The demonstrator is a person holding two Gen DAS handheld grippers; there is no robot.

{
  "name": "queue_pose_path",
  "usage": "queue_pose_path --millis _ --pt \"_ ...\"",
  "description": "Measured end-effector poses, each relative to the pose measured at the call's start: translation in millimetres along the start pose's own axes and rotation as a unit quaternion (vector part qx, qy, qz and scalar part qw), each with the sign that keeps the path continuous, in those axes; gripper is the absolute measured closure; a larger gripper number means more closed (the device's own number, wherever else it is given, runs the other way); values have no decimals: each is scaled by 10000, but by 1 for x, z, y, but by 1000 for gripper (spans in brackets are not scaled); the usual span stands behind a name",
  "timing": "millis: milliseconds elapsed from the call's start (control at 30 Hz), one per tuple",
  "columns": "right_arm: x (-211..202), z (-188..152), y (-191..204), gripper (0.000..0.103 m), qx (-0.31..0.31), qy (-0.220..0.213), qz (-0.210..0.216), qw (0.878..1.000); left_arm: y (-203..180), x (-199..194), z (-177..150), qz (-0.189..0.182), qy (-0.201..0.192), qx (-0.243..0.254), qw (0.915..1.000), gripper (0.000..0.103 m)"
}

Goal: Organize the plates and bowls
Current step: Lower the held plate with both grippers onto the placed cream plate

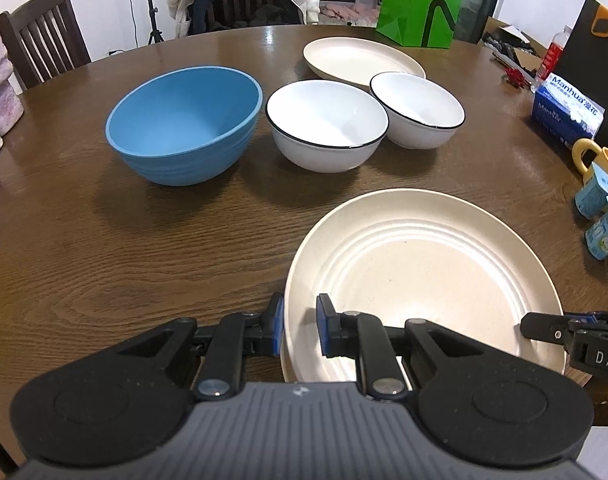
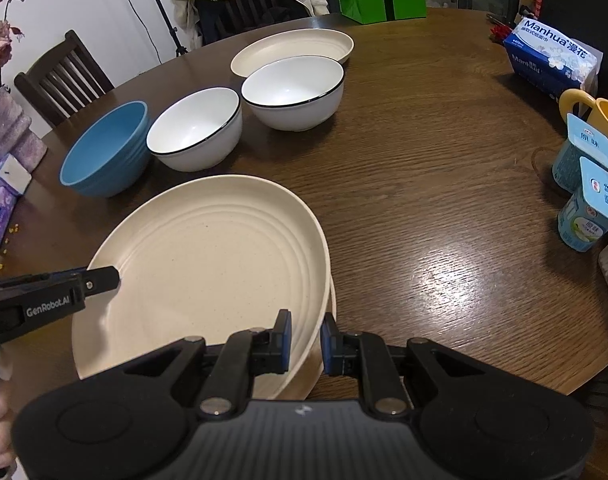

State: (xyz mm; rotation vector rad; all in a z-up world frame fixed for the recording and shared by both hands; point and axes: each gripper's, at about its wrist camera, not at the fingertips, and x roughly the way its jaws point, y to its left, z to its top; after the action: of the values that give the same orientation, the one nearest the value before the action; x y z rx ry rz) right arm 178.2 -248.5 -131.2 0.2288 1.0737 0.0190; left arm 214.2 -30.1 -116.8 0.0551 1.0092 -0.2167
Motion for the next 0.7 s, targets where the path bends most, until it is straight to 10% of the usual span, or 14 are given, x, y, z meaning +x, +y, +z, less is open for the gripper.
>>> queue_pose_path --millis 700 --pt "17 -7 15 86 -681 -28 -468 9966 -15 14 -17 333 83 547 9979 86"
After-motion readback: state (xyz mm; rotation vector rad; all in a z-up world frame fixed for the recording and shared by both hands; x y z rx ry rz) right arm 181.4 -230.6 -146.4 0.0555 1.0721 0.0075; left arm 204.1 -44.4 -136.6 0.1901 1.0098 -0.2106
